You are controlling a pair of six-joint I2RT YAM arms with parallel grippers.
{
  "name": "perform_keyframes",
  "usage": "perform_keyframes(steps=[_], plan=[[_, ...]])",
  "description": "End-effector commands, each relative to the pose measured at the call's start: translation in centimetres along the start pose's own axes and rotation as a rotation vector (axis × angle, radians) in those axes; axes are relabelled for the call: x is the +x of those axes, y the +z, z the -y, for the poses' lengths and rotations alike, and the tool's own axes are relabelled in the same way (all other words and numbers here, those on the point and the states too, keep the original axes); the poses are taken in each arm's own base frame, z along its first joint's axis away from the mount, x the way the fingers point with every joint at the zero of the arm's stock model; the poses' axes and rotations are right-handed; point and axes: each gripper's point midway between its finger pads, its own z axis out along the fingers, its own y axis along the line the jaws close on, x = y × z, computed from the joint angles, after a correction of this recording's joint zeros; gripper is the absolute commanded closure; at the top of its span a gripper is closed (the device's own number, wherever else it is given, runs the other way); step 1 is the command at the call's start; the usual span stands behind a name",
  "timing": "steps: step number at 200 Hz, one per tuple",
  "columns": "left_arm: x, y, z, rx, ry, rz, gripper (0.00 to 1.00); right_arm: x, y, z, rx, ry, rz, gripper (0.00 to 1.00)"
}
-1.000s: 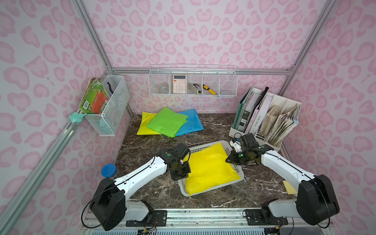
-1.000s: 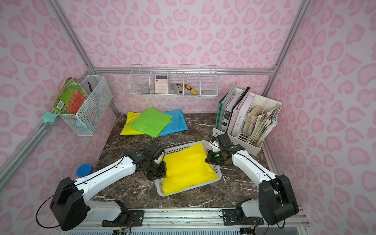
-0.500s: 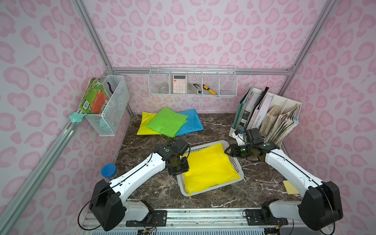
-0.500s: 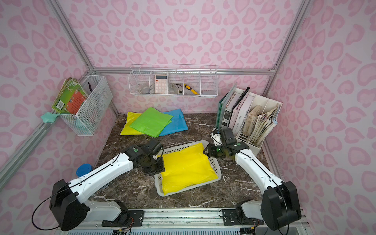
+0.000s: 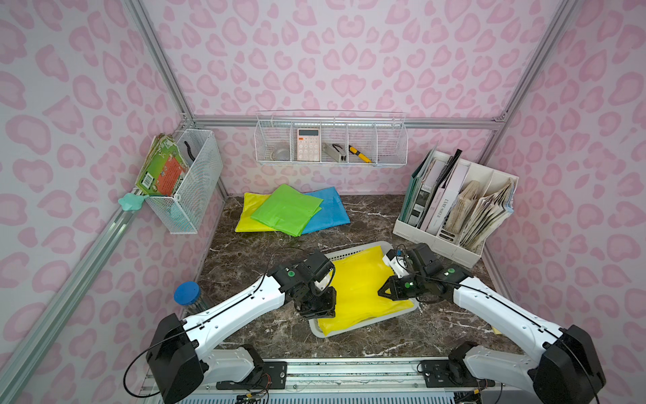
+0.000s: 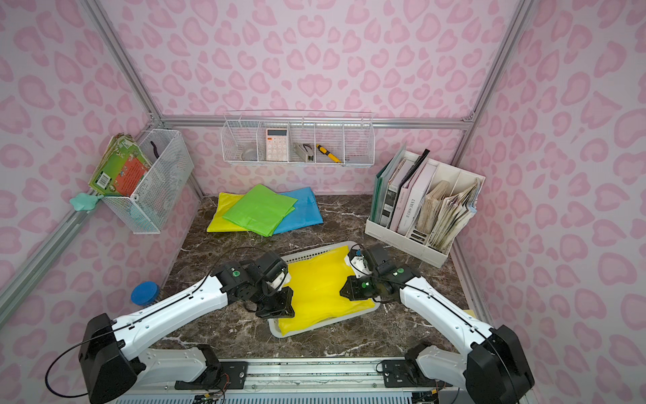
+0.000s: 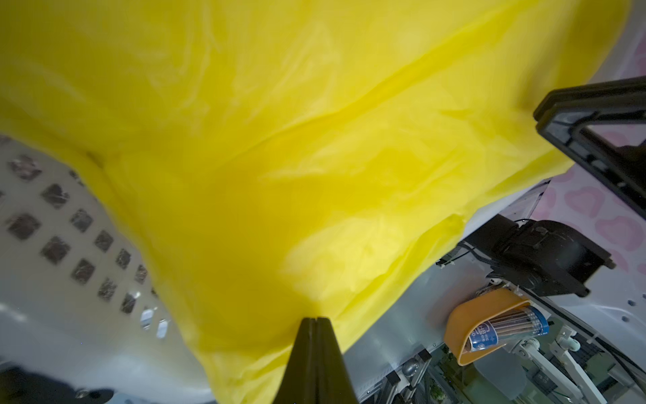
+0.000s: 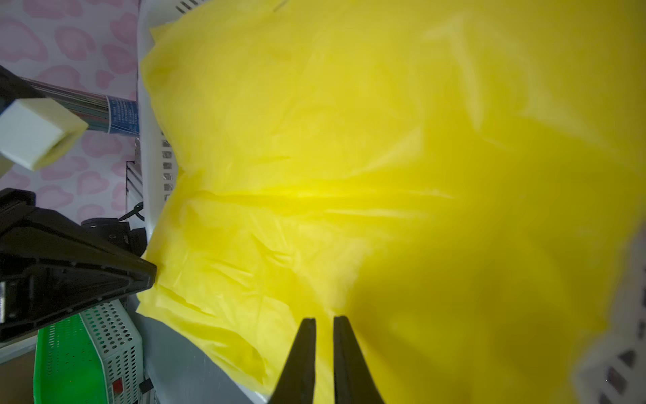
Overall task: Put the folded raincoat in the basket
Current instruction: Place the raincoat in the basket.
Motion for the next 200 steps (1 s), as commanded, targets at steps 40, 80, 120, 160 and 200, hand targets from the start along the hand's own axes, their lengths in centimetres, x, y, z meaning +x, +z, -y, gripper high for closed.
perform_keyframes(steps=[40, 80, 120, 160, 200], plan=[[0.7, 3.4, -4.3, -0.142, -0.074, -0.051, 1.00, 1.4, 1.5, 5.0, 0.199, 0.060, -0.007, 0.90], [-0.3, 1.6, -4.4, -0.227, -0.048, -0.005, 1.00, -3.9, -1.2, 2.9, 0.225, 0.003, 0.144, 0.89], [-3.5, -1.2, 0.3, -0.151, 0.046, 0.087, 0.92, -8.5, -0.7, -1.3, 0.073, -0.021, 0.195, 0.85], [-7.5, -1.3, -0.9, -0.315, -0.002, 0.127, 0.98, -12.1, 1.9, 0.3, 0.131, 0.003, 0.191, 0.88], [-9.2, 1.4, -3.2, -0.349, -0.067, 0.085, 1.00, -12.5, 3.2, 4.5, 0.244, 0.059, 0.185, 0.90]])
